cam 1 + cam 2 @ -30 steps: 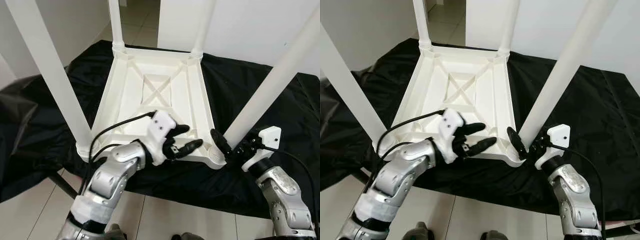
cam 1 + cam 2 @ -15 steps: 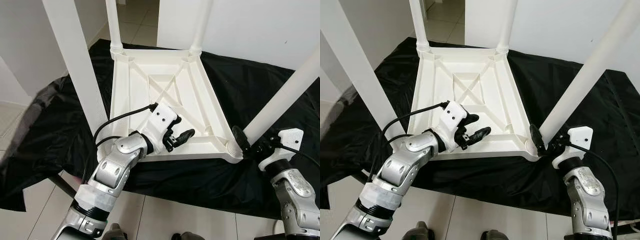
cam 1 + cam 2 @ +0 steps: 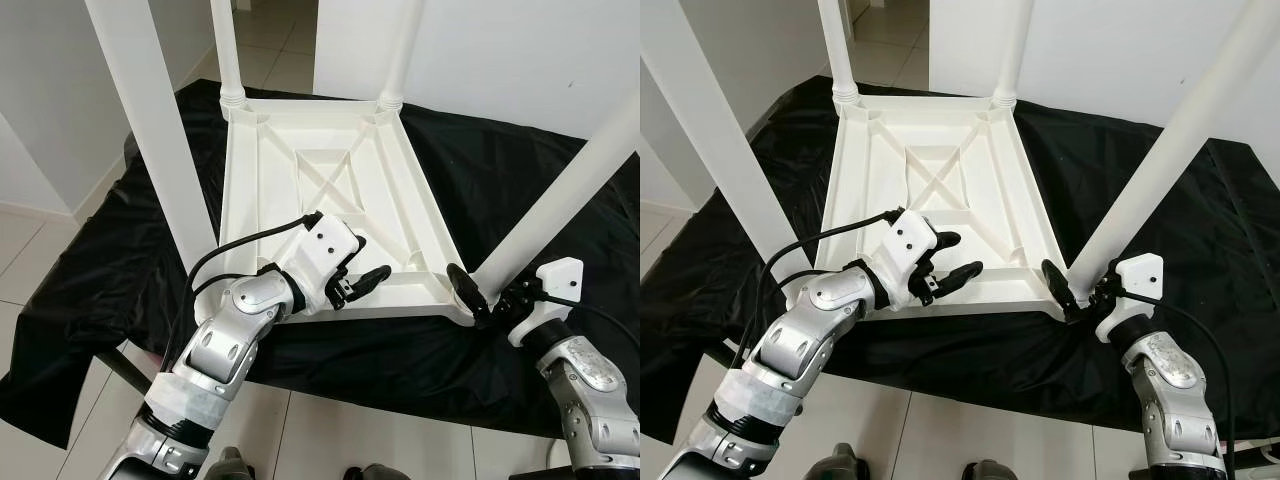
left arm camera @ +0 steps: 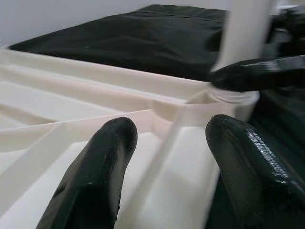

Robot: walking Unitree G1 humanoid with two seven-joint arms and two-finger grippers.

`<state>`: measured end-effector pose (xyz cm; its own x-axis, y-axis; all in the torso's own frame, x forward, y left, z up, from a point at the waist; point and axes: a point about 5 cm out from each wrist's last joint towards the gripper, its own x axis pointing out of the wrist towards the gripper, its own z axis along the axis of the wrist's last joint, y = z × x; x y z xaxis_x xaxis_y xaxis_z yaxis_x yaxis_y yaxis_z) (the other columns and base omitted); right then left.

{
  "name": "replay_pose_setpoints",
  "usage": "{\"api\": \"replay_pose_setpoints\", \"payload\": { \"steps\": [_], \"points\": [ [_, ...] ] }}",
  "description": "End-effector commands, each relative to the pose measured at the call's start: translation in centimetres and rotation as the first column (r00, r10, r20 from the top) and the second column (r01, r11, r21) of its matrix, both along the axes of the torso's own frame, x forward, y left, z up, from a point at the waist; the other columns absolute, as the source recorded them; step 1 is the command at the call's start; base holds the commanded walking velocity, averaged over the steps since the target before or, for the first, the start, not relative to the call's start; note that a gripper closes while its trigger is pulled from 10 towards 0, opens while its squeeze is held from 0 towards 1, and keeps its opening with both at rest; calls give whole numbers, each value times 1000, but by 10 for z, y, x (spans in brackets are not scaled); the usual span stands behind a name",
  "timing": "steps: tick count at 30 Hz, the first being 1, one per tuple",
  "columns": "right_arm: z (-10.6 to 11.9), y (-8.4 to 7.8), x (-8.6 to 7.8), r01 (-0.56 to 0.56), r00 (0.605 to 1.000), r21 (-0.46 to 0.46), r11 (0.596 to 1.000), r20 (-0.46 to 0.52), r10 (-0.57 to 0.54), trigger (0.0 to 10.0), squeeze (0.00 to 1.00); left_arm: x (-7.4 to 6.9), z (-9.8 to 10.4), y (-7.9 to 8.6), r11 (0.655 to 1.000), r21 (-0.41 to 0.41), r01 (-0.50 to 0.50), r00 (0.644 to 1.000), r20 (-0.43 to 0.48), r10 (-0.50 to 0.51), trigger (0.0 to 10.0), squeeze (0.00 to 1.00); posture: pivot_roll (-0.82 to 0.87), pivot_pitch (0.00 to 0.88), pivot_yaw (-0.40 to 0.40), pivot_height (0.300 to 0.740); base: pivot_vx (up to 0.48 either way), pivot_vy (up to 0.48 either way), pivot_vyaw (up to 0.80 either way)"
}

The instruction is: Building children table

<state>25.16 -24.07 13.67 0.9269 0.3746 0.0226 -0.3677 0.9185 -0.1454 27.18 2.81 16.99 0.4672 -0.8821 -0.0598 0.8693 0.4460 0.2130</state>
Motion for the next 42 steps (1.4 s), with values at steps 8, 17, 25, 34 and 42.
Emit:
{"api": "replay_pose_setpoints", "payload": {
  "steps": [8, 17, 25, 34, 42],
  "points": [
    [-4, -1, 2, -32, 999, -26, 999, -22, 31, 549, 0, -11, -3, -8, 997, 22, 77, 997, 5, -77, 10000, 0, 48, 13, -30, 740, 0, 0, 0],
    [-6, 0, 1, 2, 1000, -31, 1000, -15, -3, 3529, 0, -9, -3, -9, 998, 13, 57, 998, 12, -57, 10000, 0, 48, 14, -34, 740, 0, 0, 0],
    [-9, 5, 4, 131, 991, -32, 991, -32, -132, 10000, 0, -10, -5, -9, 999, 17, 50, 999, 13, -50, 10000, 0, 45, 16, -36, 740, 0, 0, 0],
    [-14, 31, 5, 527, 849, 71, 847, -89, -521, 10000, 0, -8, -8, -7, 999, 24, 25, 1000, 18, -25, 10000, 0, 45, 7, -37, 740, 0, 0, 0],
    [-20, 71, 1, 673, 739, 153, 723, -140, -659, 10000, 0, -5, -8, -7, 1000, 25, 6, 1000, 24, -6, 10000, 0, 47, 0, -40, 740, 0, 0, 0]
  ]
}}
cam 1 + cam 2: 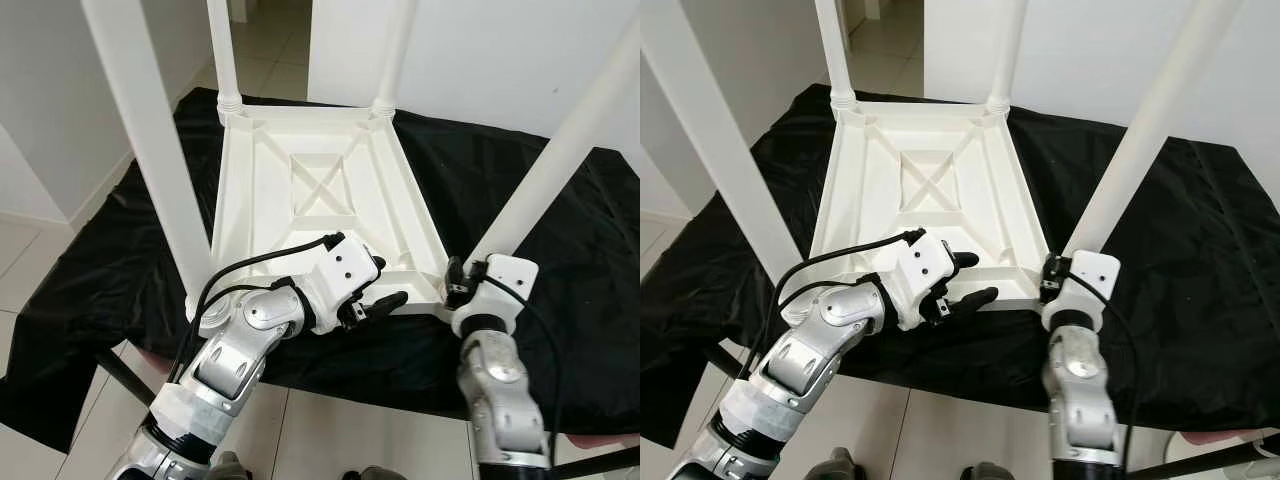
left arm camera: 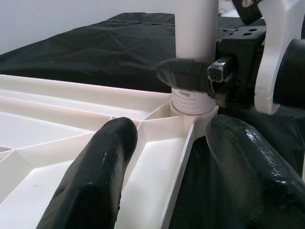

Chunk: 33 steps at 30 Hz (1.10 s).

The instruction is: Building children table

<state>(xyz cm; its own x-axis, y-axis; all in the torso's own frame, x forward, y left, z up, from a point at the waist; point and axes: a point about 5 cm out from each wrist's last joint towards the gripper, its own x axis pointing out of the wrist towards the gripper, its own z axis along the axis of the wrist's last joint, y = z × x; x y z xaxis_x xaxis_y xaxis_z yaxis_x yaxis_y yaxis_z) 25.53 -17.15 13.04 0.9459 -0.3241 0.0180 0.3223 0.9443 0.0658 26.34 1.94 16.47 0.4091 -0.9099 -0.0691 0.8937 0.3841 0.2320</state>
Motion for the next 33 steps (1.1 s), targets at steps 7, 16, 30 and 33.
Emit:
{"api": "replay_pose_setpoints", "payload": {
  "steps": [7, 16, 30, 33],
  "points": [
    [-8, 11, -1, -16, 998, -14, 1000, -57, 16, 10000, 0, 5, -2, 1, 998, -1, -68, 998, 14, 68, 10000, 0, 45, 0, -41, 740, 0, 0, 0],
    [-2, -5, -5, -46, 999, -4, 999, -7, 46, 10000, 1000, 4, -2, 0, 998, -4, -65, 998, 18, 65, 10000, 0, 47, 0, -42, 740, 0, 0, 0],
    [6, -35, -6, -397, 916, -162, 903, -8, 401, 10000, 0, 5, -1, -1, 998, -2, -60, 998, 26, 60, 10000, 0, 48, 0, -40, 740, 0, 0, 0],
    [6, -42, -2, -510, 859, -171, 843, -37, 511, 10000, 0, 5, -1, -2, 998, -4, -58, 998, 27, 59, 10000, 0, 44, 0, -36, 740, 0, 0, 0]
  ]
}}
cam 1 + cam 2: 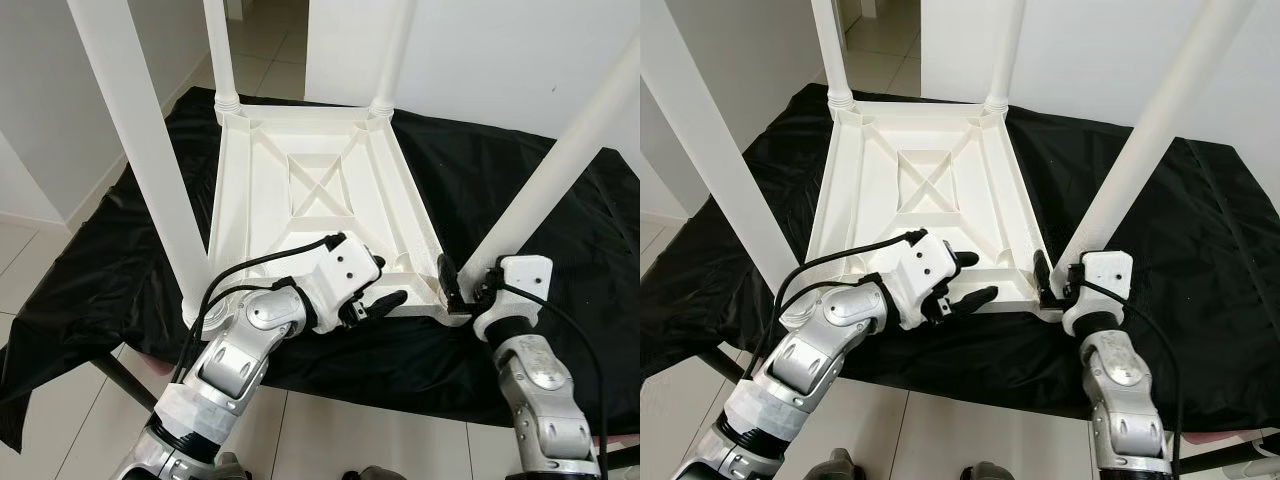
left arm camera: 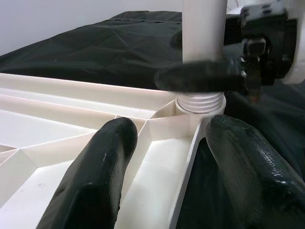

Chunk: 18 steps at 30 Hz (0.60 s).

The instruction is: Building children table

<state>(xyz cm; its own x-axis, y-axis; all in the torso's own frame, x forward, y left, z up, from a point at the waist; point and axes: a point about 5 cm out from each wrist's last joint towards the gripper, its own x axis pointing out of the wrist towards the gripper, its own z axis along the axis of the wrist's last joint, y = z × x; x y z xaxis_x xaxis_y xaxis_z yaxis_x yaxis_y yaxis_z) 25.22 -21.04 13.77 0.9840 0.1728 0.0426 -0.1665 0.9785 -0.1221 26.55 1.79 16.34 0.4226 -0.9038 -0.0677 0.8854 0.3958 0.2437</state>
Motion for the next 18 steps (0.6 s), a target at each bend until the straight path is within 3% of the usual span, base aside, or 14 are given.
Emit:
{"api": "replay_pose_setpoints", "payload": {
  "steps": [1, 3, 10, 11, 13, 14, 18],
  "points": [
    [-1, -3, 1, -42, 999, 13, 999, -7, 42, 10000, 0, 3, 1, -1, 999, -7, -44, 999, 16, 44, 10000, 0, 44, 0, -36, 740, 0, 0, 0],
    [-1, -5, 5, -126, 992, 1, 992, -23, 126, 10000, 0, 3, 1, -2, 999, -9, -43, 999, 16, 43, 10000, 0, 44, 0, -35, 740, 0, 0, 0],
    [-3, -7, 10, -202, 979, -44, 978, -51, 199, 9882, 0, 3, 2, -4, 999, -9, -40, 999, 19, 40, 10000, 0, 49, 0, -36, 740, 0, 0, 0],
    [-6, -8, 13, -242, 969, -67, 968, -77, 237, 8039, 0, 3, 3, -4, 999, -10, -39, 999, 21, 39, 10000, 0, 50, 1, -37, 740, 0, 0, 0],
    [-6, -8, 13, -242, 969, -67, 968, -77, 237, 8039, 0, 3, 3, -4, 999, -10, -39, 999, 21, 39, 10000, 0, 50, 1, -37, 740, 0, 0, 0],
    [-10, -9, 14, -269, 960, -94, 959, -105, 259, 0, 0, 3, 4, -5, 999, -12, -40, 999, 25, 41, 10000, 0, 56, 3, -43, 740, 0, 0, 0],
    [-18, -13, 11, -290, 949, -102, 951, -155, 273, 0, 0, 3, 5, -5, 999, -17, -43, 999, 29, 43, 10000, 0, 54, 8, -44, 740, 0, 0, 0]
  ]
}}
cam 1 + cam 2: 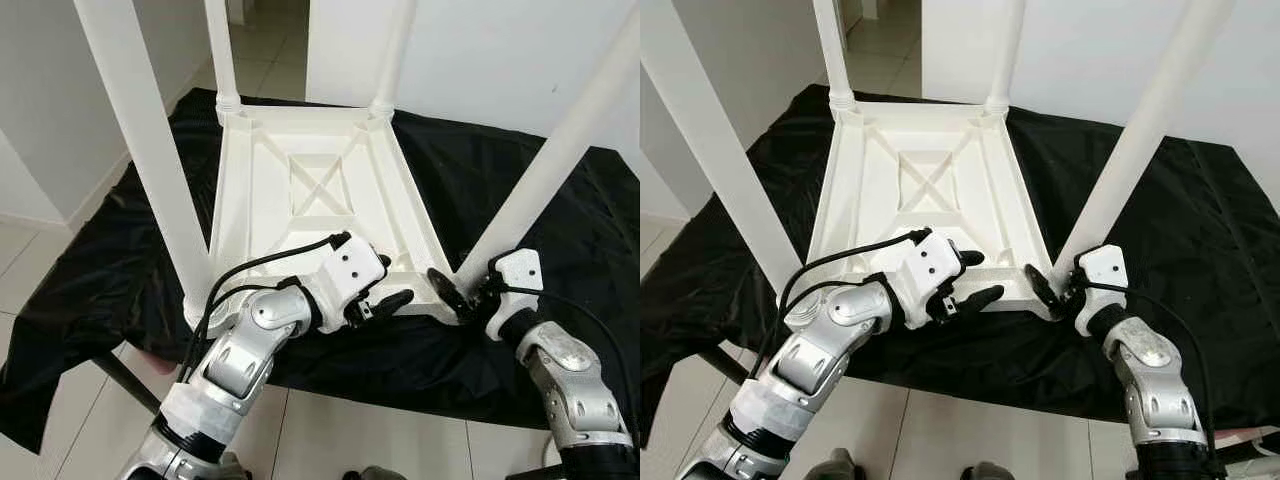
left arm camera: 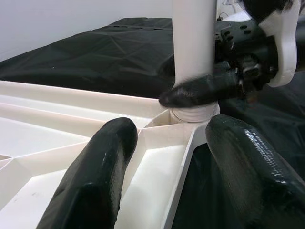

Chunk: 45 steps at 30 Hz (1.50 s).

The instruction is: Building children table

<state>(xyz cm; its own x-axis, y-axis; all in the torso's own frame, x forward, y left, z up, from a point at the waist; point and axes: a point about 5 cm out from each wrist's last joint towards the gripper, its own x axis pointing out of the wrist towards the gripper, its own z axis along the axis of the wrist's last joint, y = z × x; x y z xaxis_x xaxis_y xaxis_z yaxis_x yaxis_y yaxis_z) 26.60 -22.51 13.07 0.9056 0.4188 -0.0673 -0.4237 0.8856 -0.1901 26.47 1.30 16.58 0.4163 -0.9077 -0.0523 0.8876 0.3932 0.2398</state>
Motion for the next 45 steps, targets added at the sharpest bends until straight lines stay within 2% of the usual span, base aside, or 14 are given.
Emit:
{"api": "replay_pose_setpoints", "payload": {
  "steps": [1, 11, 12, 20, 26, 28, 31, 32, 33, 34, 36, 38, 41, 45],
  "points": [
    [-11, 2, -3, -27, 998, -31, 999, -53, 25, 0, 0, 4, 3, 0, 999, -2, -50, 998, 26, 50, 10000, 0, 54, 8, -44, 740, 0, 0, 0],
    [-15, -3, -9, 21, 998, -2, 1000, -60, -21, 0, 0, 3, 4, -1, 999, -7, -49, 999, 23, 49, 10000, 0, 48, 16, -41, 740, 0, 0, 0],
    [-15, -3, -9, 42, 998, 16, 999, -56, -41, 10000, 0, 3, 4, -1, 999, -7, -49, 999, 23, 49, 10000, 0, 47, 16, -40, 740, 0, 0, 0],
    [-13, 0, -3, 257, 966, 66, 964, -26, -256, 10000, 0, 3, 3, -1, 999, -7, -48, 999, 21, 48, 10000, 0, 44, 18, -38, 740, 0, 0, 0],
    [-13, 16, -6, 439, 898, 161, 884, -54, -436, 10000, 0, 4, 4, -1, 999, -14, -51, 999, 14, 51, 10000, 0, 40, 14, -39, 740, 0, 0, 0],
    [-15, 27, -10, 531, 847, 181, 828, -78, -526, 10000, 0, 4, 3, 0, 999, -12, -51, 999, 16, 51, 10000, 0, 42, 9, -42, 740, 0, 0, 0],
    [-16, 34, -11, 578, 816, 184, 795, -86, -572, 10000, 0, 4, 3, 0, 999, -12, -51, 999, 17, 51, 10000, 0, 42, 6, -42, 740, 0, 0, 0],
    [-18, 40, -12, 633, 772, 198, 748, -104, -627, 10000, 0, 5, 3, -1, 999, -12, -51, 999, 17, 51, 10000, 0, 43, 4, -43, 740, 0, 0, 0],
    [-18, 40, -12, 633, 772, 198, 748, -104, -627, 10000, 0, 5, 3, -1, 999, -12, -51, 999, 17, 51, 10000, 0, 43, 4, -43, 740, 0, 0, 0],
    [-18, 46, -12, 681, 730, 217, 699, -122, -673, 10000, 0, 5, 3, -1, 999, -12, -52, 998, 18, 52, 10000, 0, 46, 0, -46, 740, 0, 0, 0],
    [-19, 50, -12, 710, 701, 228, 666, -135, -700, 10000, 0, 5, 3, 0, 999, -12, -53, 998, 19, 53, 10000, 0, 46, 0, -46, 740, 0, 0, 0],
    [-17, 59, -10, 704, 705, 257, 662, -142, -695, 10000, 0, 5, 3, 0, 998, -12, -54, 998, 20, 54, 10000, 0, 48, 0, -45, 740, 0, 0, 0],
    [-10, 75, -8, 639, 762, 294, 711, -116, -637, 10000, 0, 5, 4, 0, 998, -14, -55, 998, 20, 56, 10000, 0, 51, 0, -47, 740, 0, 0, 0],
    [-6, 77, -10, 598, 794, 303, 742, -92, -602, 10000, 0, 5, 4, -1, 998, -14, -56, 998, 21, 56, 10000, 0, 53, 0, -51, 740, 0, 0, 0]
  ]
}}
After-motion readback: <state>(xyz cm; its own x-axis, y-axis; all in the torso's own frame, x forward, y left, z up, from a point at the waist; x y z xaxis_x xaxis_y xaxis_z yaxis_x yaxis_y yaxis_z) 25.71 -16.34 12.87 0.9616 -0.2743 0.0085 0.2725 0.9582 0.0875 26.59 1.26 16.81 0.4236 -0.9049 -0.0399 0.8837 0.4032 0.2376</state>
